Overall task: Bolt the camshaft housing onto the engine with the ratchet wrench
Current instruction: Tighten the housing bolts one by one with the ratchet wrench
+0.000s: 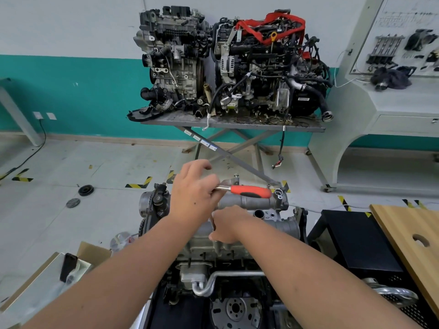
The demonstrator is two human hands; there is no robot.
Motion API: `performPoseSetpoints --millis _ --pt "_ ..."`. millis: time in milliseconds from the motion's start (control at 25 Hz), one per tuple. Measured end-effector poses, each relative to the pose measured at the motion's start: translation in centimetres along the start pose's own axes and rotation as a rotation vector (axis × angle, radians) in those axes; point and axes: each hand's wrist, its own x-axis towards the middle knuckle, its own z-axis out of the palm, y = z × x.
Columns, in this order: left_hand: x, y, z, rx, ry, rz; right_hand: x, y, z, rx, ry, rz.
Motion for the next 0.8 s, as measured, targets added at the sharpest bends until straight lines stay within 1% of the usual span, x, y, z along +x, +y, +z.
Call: performPoseSetpoints --millis 80,120,160,200,240,280,320,360,440,520,560,600,680,720,800 --pt "-0.8 0.5 1.0 -0.12 0.062 -0.16 -0.2 -0.2 0.2 -0.03 -0.001 -0.046" --pt "-1.2 1.0 1.4 -0.201 0.077 -0.226 0.1 -0.1 0.5 0.029 0.016 -0.096" --pt "-1.5 1.5 1.5 -0.316 0.079 -0.296 0.1 0.0 0.7 0.166 0.072 -0.146" --pt "-1.7 2.1 1.5 -0.461 0.071 -0.369 -0.2 -0.1 0.6 0.289 0.137 -0.174" --pt "-1.7 2.7 1.5 -0.607 0.07 -0.444 -0.4 0.0 0.4 0.343 0.151 -0.164" --pt "-1.6 3.3 1.4 -0.738 0.081 -0.536 -0.6 0.1 0.2 0.232 0.117 -0.179" --pt "-1.2 3.9 1.4 -0.857 0.108 -0.66 -0.6 0.1 -0.1 0.05 0.037 -0.177" --pt "-0.8 4.2 1.4 -0.962 0.149 -0.803 -0.4 0.1 -0.2 -0.065 -0.017 -0.142" --pt "-0.1 4.5 1.2 -1.178 0.194 -1.047 -0.1 -0.2 -0.3 -0.105 -0.092 -0.111" --pt "0.4 4.1 0.6 -1.402 0.183 -1.233 -0.1 -0.3 -0.5 -0.079 -0.078 -0.098" --pt "0.6 3.7 0.2 -1.479 0.153 -1.307 -0.1 -0.1 -0.4 -0.052 -0.066 -0.099" --pt "0.8 3.1 -0.2 -1.507 0.093 -1.368 -0.2 0.0 -0.4 -0.037 -0.057 -0.1" --pt "1.6 2.1 -0.9 -1.429 -0.129 -1.421 -0.3 0.3 -0.3 -0.039 -0.027 -0.111" --pt "2.1 1.7 -1.4 -1.347 -0.274 -1.399 -0.2 0.4 -0.2 -0.042 -0.002 -0.117" --pt "3.3 1.2 -2.3 -1.13 -0.534 -1.296 0.1 0.6 0.0 -0.064 0.04 -0.138"
